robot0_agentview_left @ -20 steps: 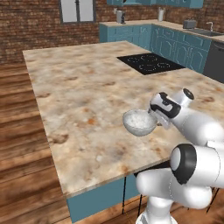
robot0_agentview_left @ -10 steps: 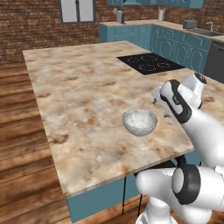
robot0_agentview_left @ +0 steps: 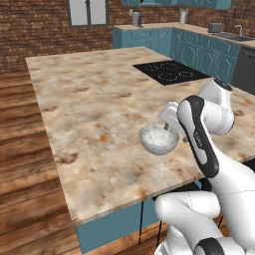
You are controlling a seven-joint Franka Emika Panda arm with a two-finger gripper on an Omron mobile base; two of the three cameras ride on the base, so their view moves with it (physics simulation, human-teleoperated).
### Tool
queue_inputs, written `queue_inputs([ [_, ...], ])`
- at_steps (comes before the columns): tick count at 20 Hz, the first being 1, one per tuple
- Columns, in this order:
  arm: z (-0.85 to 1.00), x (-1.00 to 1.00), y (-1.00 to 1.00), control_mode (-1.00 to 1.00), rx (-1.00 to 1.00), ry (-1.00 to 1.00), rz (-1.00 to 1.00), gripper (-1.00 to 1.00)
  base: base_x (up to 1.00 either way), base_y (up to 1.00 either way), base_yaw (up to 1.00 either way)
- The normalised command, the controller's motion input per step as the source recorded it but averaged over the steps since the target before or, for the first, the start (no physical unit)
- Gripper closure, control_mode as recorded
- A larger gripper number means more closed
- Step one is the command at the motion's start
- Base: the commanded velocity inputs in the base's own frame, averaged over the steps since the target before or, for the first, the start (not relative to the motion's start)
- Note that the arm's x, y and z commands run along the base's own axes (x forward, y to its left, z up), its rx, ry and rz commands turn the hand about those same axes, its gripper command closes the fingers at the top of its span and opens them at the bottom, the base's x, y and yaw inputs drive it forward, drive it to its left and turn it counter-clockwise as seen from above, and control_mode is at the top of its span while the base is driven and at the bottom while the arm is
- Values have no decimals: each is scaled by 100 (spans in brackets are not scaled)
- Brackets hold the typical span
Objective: Pick up the bowls from the cabinet and place each bowl in front of a stool on the dining counter.
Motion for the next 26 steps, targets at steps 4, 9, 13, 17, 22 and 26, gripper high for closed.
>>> queue_inputs([
  [4, 49, -59, 44, -100, -18, 1, 25, -100, 0, 0, 0],
  [9, 72, -34, -6, -100, -13, 0, 12, -100, 0, 0, 0],
  [13, 74, -37, -32, -100, -11, 0, 10, -100, 0, 0, 0],
  [17, 67, -27, -46, -100, -10, 0, 7, -100, 0, 0, 0],
  [22, 42, -39, -52, -100, -8, 0, 9, -100, 0, 0, 0],
  [26, 19, -36, -21, -100, -15, -10, 8, -100, 0, 0, 0],
])
